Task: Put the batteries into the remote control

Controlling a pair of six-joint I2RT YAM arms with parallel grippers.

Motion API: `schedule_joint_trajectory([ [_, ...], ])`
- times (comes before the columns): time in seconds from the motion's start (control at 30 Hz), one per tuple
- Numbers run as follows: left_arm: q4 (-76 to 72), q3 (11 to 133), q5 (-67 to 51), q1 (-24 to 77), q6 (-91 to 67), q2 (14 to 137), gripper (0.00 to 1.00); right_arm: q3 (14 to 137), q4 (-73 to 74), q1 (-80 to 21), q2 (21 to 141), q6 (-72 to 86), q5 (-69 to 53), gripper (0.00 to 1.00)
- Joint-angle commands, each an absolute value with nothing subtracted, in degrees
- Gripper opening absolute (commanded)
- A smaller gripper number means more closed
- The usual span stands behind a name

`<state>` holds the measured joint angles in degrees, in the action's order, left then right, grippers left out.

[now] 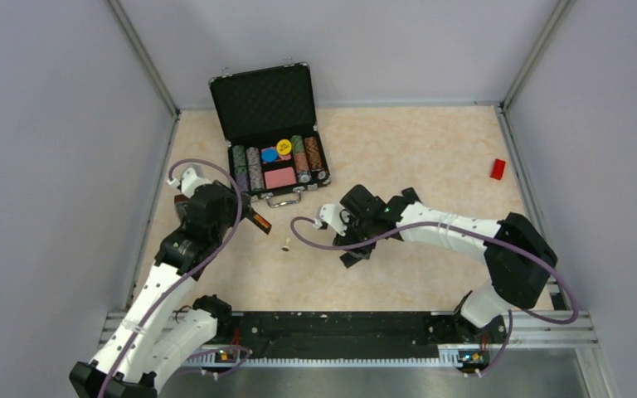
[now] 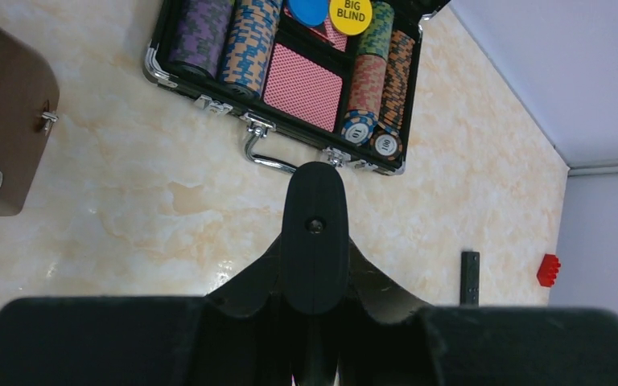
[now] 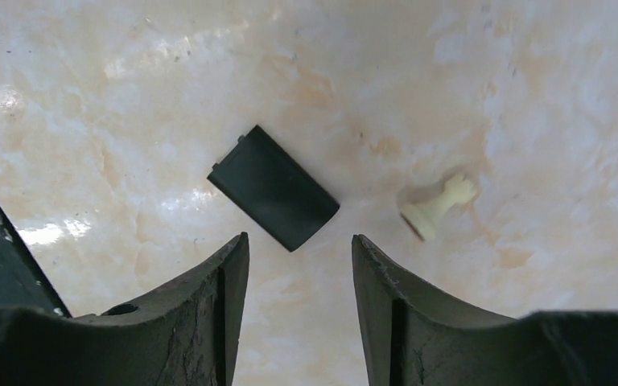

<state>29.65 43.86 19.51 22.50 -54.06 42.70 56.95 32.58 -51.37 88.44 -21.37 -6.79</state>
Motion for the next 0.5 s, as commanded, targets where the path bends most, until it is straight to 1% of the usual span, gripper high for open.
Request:
schedule_joint_trajectory([
  [0.0,25.29,45.49,10.8,17.57,-53.53,44.41,0.0,62.07,33.68,-51.91,91.65,-37.0,-11.99,0.5],
  [0.1,24.29,45.83,8.07,15.69,-53.06,45.37,0.0,64.25,36.35,-51.94,94.31,-40.32,-13.08,0.5],
  [0.3,22.56,45.7,4.23,13.06,-52.49,46.85,0.0,65.65,38.09,-52.24,98.17,-41.9,-13.14,0.5],
  [0.47,21.8,45.46,2.83,11.81,-52.15,48.11,0.0,67.61,41.73,-52.26,100.57,-42.44,-15.33,0.53],
])
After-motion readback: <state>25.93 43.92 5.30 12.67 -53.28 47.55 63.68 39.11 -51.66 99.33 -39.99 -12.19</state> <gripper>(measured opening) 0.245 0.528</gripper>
